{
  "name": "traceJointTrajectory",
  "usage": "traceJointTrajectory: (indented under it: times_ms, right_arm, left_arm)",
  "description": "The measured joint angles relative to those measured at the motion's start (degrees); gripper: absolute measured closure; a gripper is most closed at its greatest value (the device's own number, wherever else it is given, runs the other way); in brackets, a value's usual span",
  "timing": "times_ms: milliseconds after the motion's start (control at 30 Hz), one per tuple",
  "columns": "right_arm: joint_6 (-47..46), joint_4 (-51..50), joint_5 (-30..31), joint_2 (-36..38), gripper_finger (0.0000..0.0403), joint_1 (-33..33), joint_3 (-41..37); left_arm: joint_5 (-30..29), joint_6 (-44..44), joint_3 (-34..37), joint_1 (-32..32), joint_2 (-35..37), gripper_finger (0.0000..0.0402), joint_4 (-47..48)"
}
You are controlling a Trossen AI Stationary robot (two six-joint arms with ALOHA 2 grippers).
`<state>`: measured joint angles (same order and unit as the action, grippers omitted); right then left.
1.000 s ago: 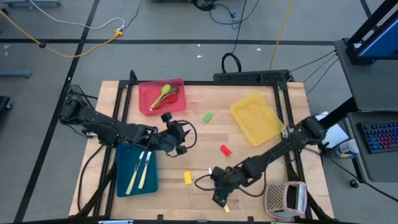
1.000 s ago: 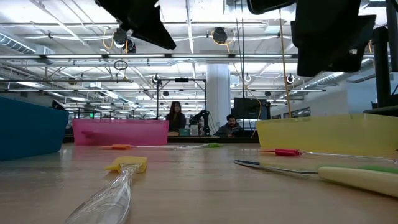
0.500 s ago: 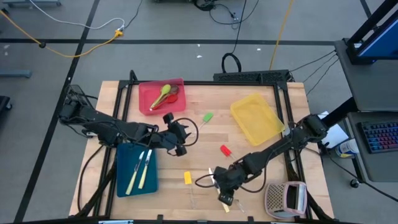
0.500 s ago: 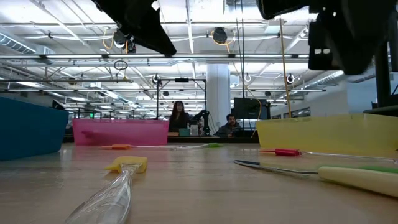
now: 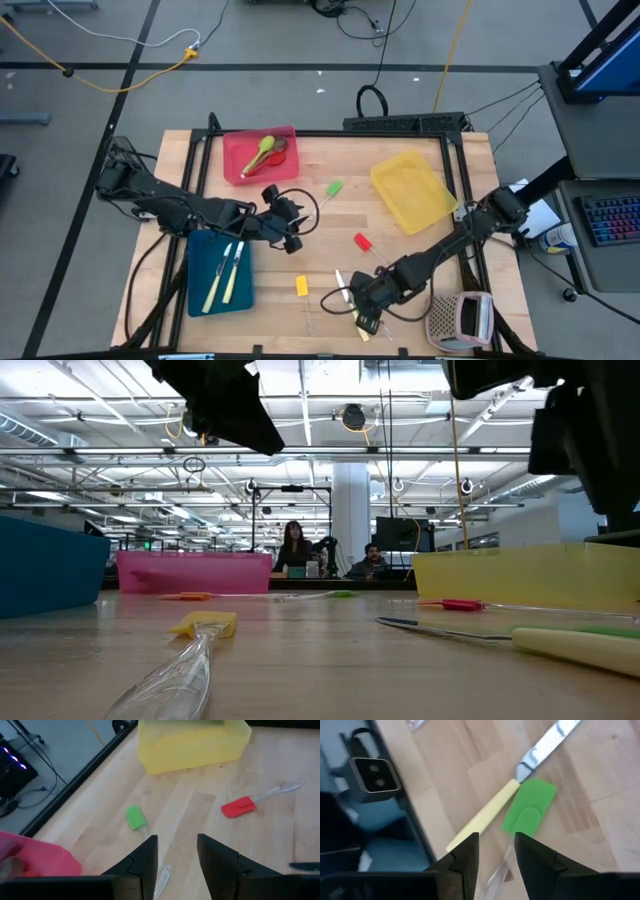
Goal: Pick & Place Kitchen Items
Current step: Put the kitchen knife into the blue bin
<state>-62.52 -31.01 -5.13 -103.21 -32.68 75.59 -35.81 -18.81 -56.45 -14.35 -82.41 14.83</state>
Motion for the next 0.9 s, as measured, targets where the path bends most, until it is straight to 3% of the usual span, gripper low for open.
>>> traceJointTrajectory:
  times_ms: [167,433,900]
  right_arm:
    - [-0.3,0.1,6.5,-0.1,0.0284,-1.4,-0.1]
    - [1.6,6.2,11.2,-1.8,0.0284,-4.3,0.0]
    - [0.0,8.5,11.0,-9.0,0.0284,-4.9,-0.1]
  left_arm:
    - [0.0,-2.3,0.0,-0.5,0.0,0.0259,0.0]
    - [-0.1,-6.9,0.0,-3.0,0.0,0.0259,0.3]
    - [-0.2,-6.7,0.1,-6.7,0.0,0.0259,0.4]
